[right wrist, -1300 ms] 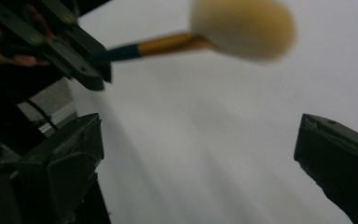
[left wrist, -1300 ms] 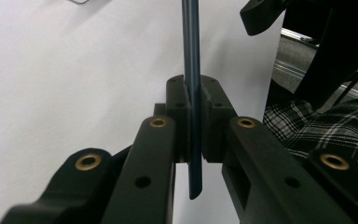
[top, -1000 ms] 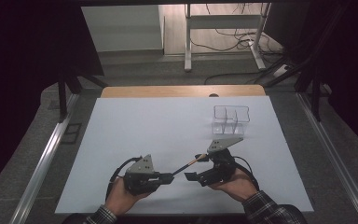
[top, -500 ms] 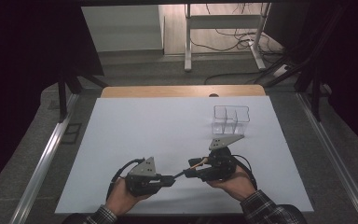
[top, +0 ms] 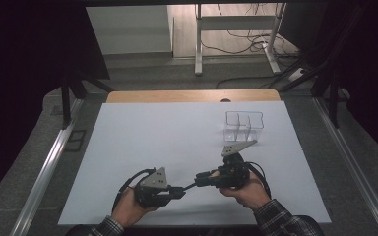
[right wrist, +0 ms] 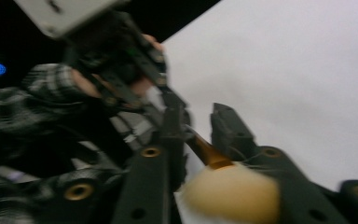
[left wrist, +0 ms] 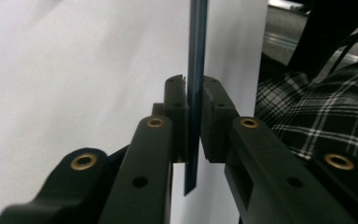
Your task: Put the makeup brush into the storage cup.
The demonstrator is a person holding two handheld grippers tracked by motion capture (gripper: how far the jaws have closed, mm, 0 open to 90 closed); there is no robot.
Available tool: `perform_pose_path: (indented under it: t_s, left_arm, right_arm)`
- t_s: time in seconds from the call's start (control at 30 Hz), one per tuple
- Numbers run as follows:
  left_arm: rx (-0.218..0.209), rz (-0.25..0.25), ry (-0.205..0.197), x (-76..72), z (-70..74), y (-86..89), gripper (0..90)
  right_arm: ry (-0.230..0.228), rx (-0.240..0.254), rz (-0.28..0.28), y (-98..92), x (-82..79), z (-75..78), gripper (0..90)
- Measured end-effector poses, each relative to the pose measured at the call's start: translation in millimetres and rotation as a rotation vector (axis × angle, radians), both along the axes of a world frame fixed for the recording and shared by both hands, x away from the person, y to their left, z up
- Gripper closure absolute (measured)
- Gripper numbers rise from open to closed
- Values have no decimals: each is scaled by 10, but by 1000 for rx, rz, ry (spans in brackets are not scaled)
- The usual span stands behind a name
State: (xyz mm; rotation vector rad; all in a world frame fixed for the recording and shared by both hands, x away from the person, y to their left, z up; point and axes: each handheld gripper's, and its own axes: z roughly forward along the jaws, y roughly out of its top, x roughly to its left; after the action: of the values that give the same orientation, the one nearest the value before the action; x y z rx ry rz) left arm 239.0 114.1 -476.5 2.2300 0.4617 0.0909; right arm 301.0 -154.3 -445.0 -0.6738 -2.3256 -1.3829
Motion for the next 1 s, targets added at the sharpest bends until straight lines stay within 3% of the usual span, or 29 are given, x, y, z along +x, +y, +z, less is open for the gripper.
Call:
perform_pose_path:
  t_s: [0.03, 0.1, 0.2, 0.37, 0.67, 1.0]
  left_arm:
    - [-5, 7, 5, 8, -4, -1, 789]
    - [3, 16, -4, 8, 9, -7, 660]
    - [17, 47, -15, 12, 8, -12, 473]
    - [19, 109, -7, 48, 7, 15, 302]
    - [29, 189, 10, 99, 8, 89, 126]
    - [40, 229, 32, 130, 0, 171, 42]
  right_arm:
    - [30, 23, 16, -3, 6, 1, 829]
    - [-4, -19, 3, 14, -6, 23, 832]
    - [-28, -39, -16, 9, 2, 33, 832]
    - [-65, -80, -39, -1, -2, 37, 832]
    - [-126, -137, -79, -28, -10, 62, 833]
    - [-173, -167, -125, -99, 11, 77, 832]
